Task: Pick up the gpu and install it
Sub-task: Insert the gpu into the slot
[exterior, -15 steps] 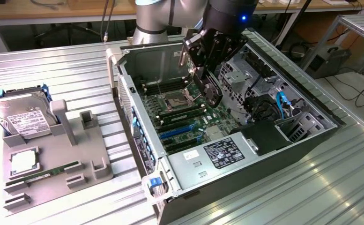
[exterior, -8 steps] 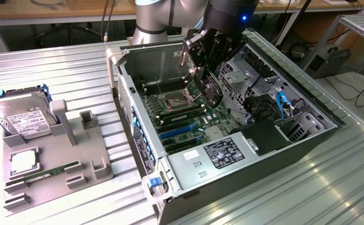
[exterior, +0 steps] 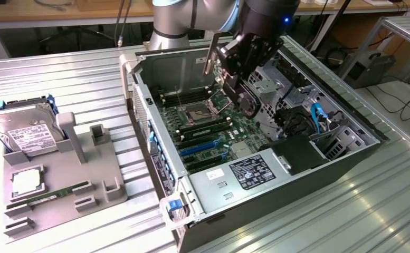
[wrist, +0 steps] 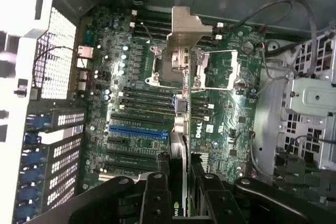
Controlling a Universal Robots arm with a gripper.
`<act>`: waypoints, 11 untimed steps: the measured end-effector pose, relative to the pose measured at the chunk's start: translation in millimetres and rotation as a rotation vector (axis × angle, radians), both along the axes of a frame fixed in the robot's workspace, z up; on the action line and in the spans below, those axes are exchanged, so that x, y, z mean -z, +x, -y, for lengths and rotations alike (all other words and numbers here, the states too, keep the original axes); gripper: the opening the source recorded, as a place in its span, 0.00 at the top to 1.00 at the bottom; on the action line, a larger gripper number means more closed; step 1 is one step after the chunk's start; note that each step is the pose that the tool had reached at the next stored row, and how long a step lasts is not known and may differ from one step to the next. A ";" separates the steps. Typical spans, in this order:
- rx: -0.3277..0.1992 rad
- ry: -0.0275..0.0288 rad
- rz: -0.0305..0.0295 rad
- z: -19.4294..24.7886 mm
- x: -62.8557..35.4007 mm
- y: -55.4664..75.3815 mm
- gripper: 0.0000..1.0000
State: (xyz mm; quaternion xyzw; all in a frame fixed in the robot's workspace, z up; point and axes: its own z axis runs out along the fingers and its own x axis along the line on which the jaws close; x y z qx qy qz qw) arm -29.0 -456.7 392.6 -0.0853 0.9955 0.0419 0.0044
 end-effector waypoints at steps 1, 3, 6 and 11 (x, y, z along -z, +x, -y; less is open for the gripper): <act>-0.019 -0.0001 0.0000 0.0 0.1 0.0 0.74; -0.067 0.0000 0.0000 0.0 0.5 0.0 0.74; -0.126 0.0000 0.0000 0.0 1.0 0.0 0.74; -0.239 0.0001 0.0001 0.0 1.8 0.0 0.74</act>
